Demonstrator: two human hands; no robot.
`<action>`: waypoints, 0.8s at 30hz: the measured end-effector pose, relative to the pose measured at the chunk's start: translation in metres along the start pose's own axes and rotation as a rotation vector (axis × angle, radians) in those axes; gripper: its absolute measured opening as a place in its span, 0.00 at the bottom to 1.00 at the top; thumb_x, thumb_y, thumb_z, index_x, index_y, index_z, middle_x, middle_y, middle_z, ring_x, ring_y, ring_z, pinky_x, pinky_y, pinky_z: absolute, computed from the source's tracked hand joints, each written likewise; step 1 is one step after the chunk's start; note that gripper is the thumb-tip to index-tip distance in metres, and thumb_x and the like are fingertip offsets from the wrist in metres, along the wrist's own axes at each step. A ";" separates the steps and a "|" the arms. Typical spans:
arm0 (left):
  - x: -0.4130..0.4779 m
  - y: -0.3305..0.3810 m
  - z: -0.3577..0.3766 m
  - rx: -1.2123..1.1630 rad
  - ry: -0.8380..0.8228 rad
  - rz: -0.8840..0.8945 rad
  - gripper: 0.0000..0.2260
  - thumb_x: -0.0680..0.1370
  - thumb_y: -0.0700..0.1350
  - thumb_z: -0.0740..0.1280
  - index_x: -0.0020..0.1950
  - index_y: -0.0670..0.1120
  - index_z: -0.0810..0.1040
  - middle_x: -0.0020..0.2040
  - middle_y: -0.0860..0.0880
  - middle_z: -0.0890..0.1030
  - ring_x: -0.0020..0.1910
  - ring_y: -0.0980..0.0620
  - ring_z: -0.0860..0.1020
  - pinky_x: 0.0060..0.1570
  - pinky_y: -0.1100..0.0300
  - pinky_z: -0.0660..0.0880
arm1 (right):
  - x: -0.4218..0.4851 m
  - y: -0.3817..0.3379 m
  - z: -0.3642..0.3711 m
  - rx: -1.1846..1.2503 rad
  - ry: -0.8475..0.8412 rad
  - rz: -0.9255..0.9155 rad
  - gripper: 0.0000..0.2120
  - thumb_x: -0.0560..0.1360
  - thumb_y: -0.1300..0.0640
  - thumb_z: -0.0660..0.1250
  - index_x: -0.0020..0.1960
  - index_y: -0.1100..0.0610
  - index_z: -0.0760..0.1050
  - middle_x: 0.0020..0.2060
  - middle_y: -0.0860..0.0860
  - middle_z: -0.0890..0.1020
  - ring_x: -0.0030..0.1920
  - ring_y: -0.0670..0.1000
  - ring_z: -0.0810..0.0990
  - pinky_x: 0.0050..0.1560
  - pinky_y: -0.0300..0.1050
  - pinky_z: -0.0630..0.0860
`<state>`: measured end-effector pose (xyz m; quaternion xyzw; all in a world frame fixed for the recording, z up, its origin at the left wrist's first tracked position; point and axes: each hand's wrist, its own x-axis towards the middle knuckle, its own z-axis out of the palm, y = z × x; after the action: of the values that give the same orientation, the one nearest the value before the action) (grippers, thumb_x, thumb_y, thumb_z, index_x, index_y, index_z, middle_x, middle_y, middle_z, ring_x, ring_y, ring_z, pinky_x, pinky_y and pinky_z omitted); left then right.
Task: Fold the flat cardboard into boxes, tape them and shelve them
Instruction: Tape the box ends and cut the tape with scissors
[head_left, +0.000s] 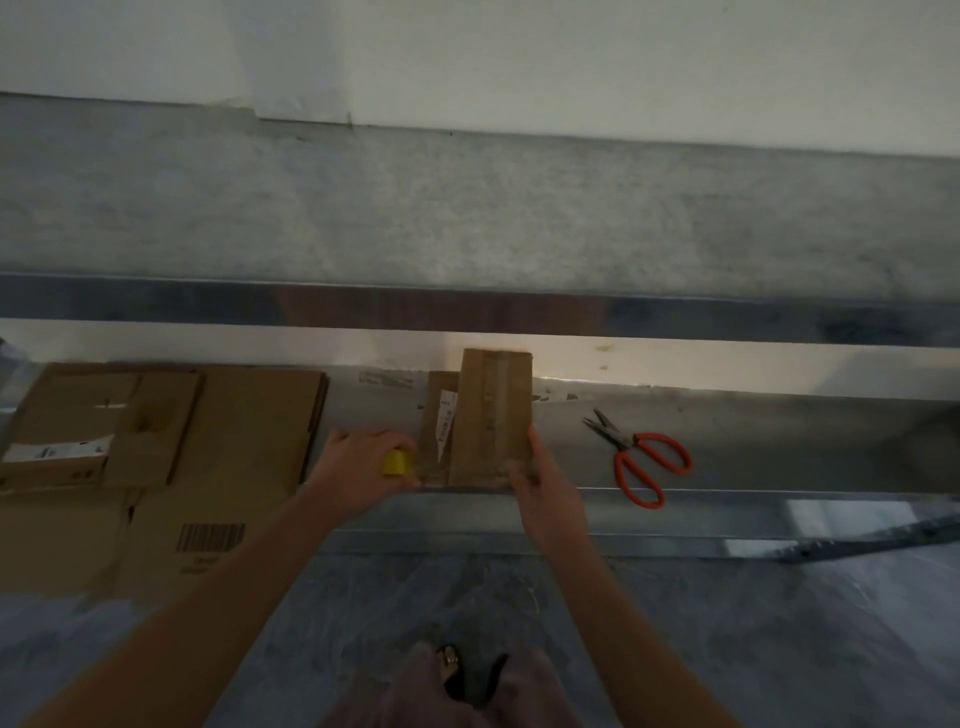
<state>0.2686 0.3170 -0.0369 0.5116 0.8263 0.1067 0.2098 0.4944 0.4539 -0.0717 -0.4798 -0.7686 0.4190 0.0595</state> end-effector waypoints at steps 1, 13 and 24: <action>0.001 0.001 -0.001 0.012 0.004 0.004 0.19 0.70 0.66 0.68 0.58 0.61 0.75 0.60 0.61 0.76 0.59 0.56 0.74 0.60 0.54 0.61 | -0.001 0.003 -0.002 -0.117 0.002 -0.043 0.29 0.81 0.41 0.55 0.79 0.41 0.48 0.70 0.51 0.70 0.71 0.54 0.67 0.69 0.51 0.67; 0.003 0.009 0.009 0.037 0.055 -0.041 0.23 0.69 0.66 0.69 0.60 0.58 0.76 0.56 0.58 0.77 0.56 0.52 0.76 0.58 0.52 0.66 | 0.025 0.083 -0.088 -0.531 0.242 -0.011 0.27 0.80 0.54 0.62 0.76 0.55 0.61 0.75 0.55 0.63 0.77 0.58 0.55 0.76 0.56 0.56; -0.007 0.022 0.015 -0.020 0.095 -0.119 0.20 0.72 0.60 0.71 0.62 0.58 0.77 0.58 0.56 0.77 0.57 0.50 0.77 0.60 0.50 0.70 | 0.034 0.109 -0.085 -0.647 0.253 0.196 0.18 0.81 0.46 0.58 0.64 0.58 0.70 0.61 0.55 0.75 0.62 0.57 0.72 0.61 0.52 0.66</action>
<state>0.2957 0.3205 -0.0400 0.4538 0.8632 0.1265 0.1816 0.5933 0.5512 -0.1043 -0.5934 -0.7982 0.0952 -0.0412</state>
